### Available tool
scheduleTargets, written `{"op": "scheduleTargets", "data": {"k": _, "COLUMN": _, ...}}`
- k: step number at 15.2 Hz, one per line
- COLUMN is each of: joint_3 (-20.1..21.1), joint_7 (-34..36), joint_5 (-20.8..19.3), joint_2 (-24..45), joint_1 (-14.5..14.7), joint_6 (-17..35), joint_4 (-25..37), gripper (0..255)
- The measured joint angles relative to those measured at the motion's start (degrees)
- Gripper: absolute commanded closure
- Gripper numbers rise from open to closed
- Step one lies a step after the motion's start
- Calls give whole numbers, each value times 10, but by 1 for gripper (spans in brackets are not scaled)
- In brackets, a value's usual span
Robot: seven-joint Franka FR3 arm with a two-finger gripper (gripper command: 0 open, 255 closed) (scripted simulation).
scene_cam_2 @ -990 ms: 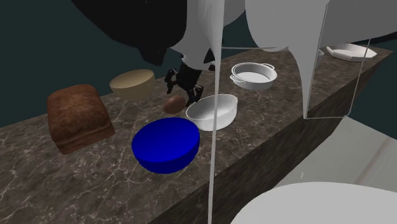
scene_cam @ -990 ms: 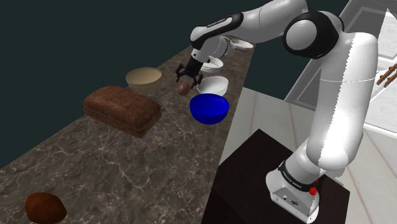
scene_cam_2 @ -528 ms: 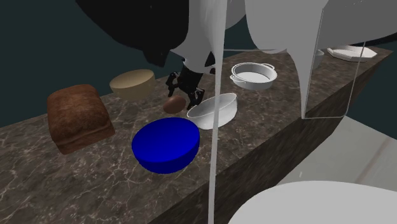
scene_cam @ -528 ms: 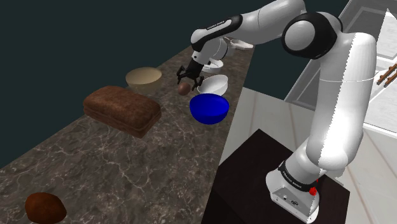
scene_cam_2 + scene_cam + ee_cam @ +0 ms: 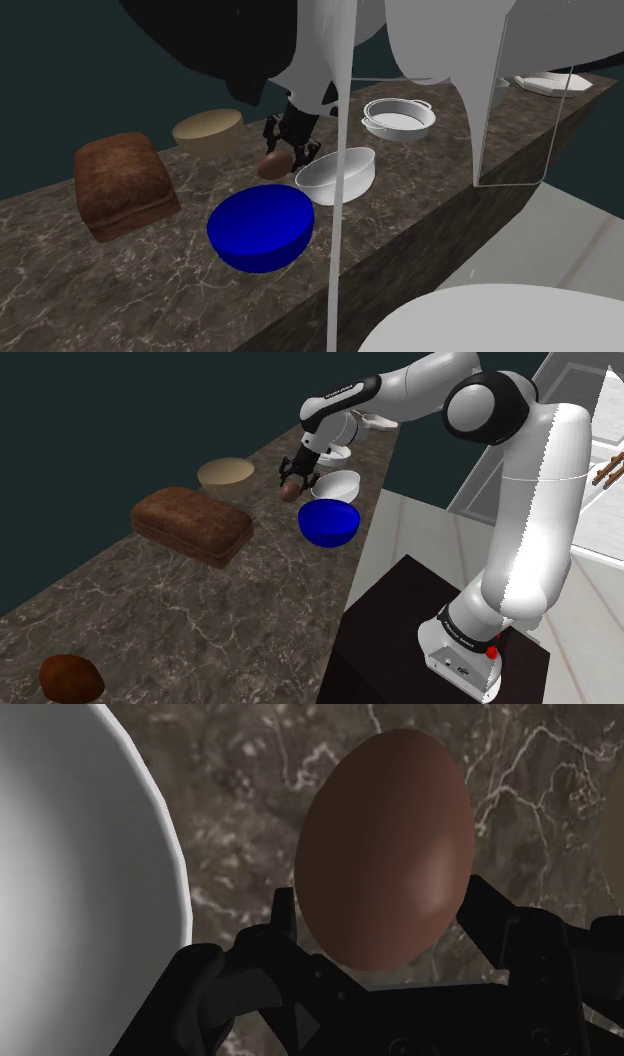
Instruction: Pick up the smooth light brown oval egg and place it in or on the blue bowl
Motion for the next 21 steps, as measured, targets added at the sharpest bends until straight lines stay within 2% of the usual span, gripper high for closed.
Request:
{"op": "scheduleTargets", "data": {"k": 5, "joint_3": -1, "joint_7": 4, "joint_5": -3, "joint_2": -7, "joint_1": 0, "joint_6": -10, "joint_4": 2, "gripper": 255}}
{"op": "scheduleTargets", "data": {"k": 21, "joint_3": -10, "joint_7": 48, "joint_5": -27, "joint_2": -63, "joint_1": 1, "joint_6": -97, "joint_4": 41, "gripper": 255}}
